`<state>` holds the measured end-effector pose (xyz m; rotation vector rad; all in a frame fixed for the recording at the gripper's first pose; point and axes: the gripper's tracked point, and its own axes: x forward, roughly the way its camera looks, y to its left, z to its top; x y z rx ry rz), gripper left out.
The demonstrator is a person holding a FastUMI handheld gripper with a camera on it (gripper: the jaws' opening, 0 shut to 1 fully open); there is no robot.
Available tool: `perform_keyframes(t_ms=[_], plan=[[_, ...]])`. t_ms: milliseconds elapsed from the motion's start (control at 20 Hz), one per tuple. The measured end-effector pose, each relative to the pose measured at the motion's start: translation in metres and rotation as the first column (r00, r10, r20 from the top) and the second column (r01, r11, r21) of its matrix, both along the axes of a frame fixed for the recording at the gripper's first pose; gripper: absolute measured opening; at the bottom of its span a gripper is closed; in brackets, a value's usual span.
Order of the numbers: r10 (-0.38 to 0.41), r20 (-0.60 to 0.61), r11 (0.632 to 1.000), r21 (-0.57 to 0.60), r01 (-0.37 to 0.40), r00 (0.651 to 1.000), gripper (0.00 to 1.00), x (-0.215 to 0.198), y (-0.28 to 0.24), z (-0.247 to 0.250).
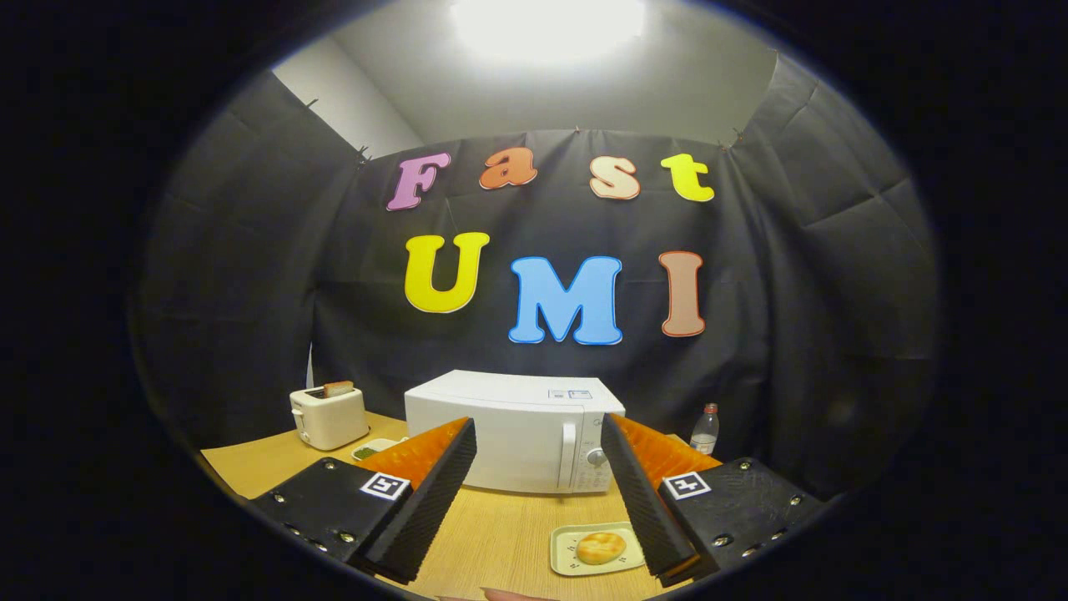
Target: Open the microwave, put the food inside, and close the microwave door.
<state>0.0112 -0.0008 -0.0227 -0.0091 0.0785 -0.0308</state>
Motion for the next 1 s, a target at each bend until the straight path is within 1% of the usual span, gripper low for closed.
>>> perform_keyframes(t_ms=[250, 400, 450, 500, 600, 700, 800, 900, 1000], plan=[[-0.004, -0.008, 0.999, 0.046, 0.005, 1.000, 0.95, 0.010, -0.002, -0.009], [-0.054, 0.003, 0.998, 0.031, 0.054, 0.999, 0.95, 0.021, -0.012, -0.016], [-0.059, 0.005, 0.998, 0.027, 0.059, 0.998, 0.95, 0.025, -0.012, -0.019], [-0.050, 0.006, 0.998, 0.036, 0.049, 0.999, 0.95, 0.029, -0.009, -0.021], [-0.022, 0.015, 0.995, 0.093, 0.020, 1.000, 0.95, 0.037, -0.004, -0.025], [-0.010, 0.019, 0.990, 0.142, 0.007, 1.000, 0.95, 0.046, -0.005, -0.030], [-0.028, 0.018, 0.991, 0.130, 0.026, 0.999, 0.95, 0.059, -0.013, -0.037], [-0.023, 0.034, 0.993, 0.119, 0.019, 0.999, 0.95, 0.070, -0.012, -0.040], [-0.011, 0.029, 0.991, 0.131, 0.008, 1.000, 0.95, 0.084, -0.010, -0.051]])
